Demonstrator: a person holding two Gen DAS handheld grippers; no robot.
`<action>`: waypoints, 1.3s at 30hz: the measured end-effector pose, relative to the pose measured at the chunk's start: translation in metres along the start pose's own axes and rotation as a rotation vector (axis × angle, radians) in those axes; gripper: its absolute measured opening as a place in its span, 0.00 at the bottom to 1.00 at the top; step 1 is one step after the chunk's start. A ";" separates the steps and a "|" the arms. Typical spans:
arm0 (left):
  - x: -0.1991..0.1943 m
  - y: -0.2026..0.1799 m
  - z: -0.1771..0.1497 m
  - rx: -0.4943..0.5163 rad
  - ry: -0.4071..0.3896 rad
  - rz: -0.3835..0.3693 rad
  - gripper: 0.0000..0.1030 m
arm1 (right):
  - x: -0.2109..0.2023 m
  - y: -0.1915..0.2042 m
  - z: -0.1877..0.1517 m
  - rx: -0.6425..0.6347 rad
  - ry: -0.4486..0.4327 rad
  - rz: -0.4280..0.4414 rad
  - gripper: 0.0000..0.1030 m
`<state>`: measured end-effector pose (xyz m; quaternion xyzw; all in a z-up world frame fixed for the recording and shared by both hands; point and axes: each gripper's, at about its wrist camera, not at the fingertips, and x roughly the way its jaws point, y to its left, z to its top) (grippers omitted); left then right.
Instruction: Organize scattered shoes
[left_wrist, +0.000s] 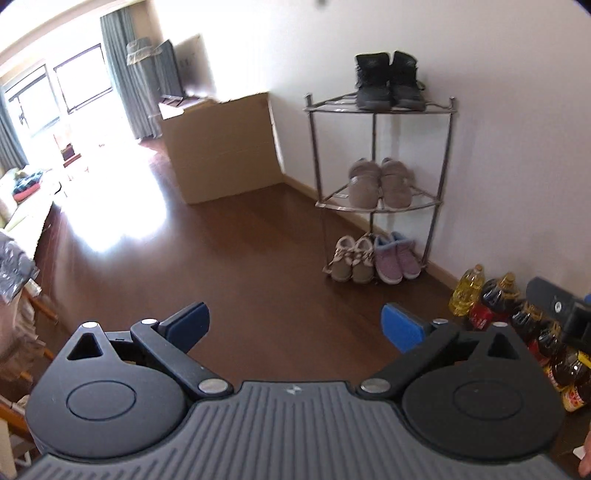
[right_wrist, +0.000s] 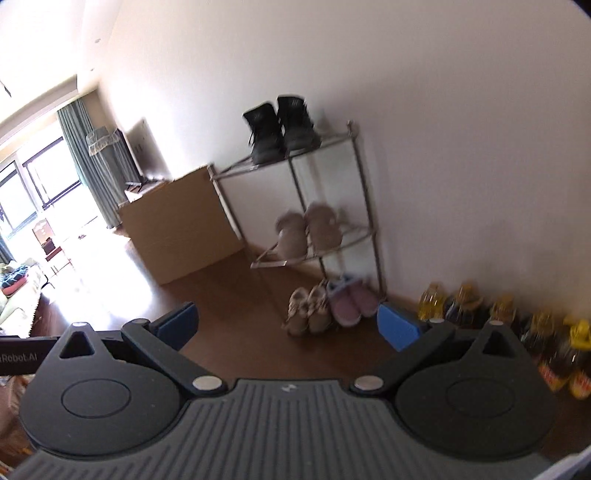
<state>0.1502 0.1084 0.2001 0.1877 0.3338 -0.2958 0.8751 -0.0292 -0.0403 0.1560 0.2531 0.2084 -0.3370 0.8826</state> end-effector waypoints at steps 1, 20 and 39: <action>-0.005 0.005 -0.003 -0.008 -0.004 0.006 0.98 | -0.005 0.005 -0.005 0.008 0.010 0.011 0.99; -0.045 -0.048 -0.017 -0.052 -0.031 -0.095 0.98 | -0.096 -0.013 -0.017 -0.110 -0.042 -0.043 0.99; -0.069 -0.119 -0.043 -0.158 -0.004 0.017 0.98 | -0.086 -0.063 0.027 -0.272 0.135 -0.054 0.99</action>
